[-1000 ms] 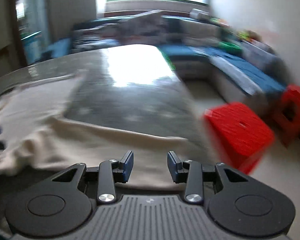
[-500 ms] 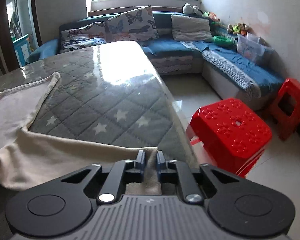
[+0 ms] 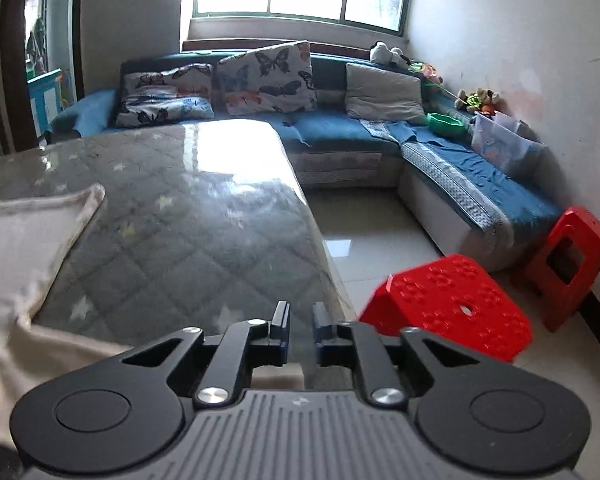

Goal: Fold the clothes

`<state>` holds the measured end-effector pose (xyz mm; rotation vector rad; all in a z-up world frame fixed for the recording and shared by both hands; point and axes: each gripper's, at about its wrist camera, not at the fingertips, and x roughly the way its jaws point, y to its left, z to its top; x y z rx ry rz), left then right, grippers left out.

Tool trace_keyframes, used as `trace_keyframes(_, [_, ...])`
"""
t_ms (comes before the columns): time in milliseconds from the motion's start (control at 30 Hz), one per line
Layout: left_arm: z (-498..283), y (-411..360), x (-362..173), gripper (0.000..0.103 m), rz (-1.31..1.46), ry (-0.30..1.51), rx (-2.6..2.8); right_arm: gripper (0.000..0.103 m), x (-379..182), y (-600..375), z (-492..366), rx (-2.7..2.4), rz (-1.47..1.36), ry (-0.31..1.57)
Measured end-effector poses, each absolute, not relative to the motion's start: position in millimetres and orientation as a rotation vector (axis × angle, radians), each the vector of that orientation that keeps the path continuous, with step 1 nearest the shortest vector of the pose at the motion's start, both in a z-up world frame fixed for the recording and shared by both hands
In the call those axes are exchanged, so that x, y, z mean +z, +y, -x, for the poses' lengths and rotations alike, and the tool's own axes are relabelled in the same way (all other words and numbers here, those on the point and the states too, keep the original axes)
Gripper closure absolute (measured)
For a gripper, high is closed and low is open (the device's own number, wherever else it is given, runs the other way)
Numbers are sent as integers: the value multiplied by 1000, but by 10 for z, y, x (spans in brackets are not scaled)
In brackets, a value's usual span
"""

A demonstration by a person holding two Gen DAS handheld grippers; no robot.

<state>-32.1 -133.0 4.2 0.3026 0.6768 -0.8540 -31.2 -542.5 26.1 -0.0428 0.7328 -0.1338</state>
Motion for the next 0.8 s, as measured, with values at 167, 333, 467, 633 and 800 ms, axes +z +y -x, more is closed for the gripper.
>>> trace_keyframes(167, [326,-1332,73,58,-300,663,-857,71,225,-5514,737,-133,-21,774])
trace_keyframes(333, [329,-1341,83,58,-302,657,-854,71,138,-5510,924,-135,-54,800])
trace_keyframes(467, [335,-1349,67,58,-306,660,-850,76,128,-5487,866,-146,-46,793])
trace_keyframes(633, [343,-1365,30,57,-315,665,-853,99,147,-5446,779,-156,-21,776])
trace_keyframes(800, [347,-1360,18,57,-322,662,-861,99,278,-5377,694,-180,71,706])
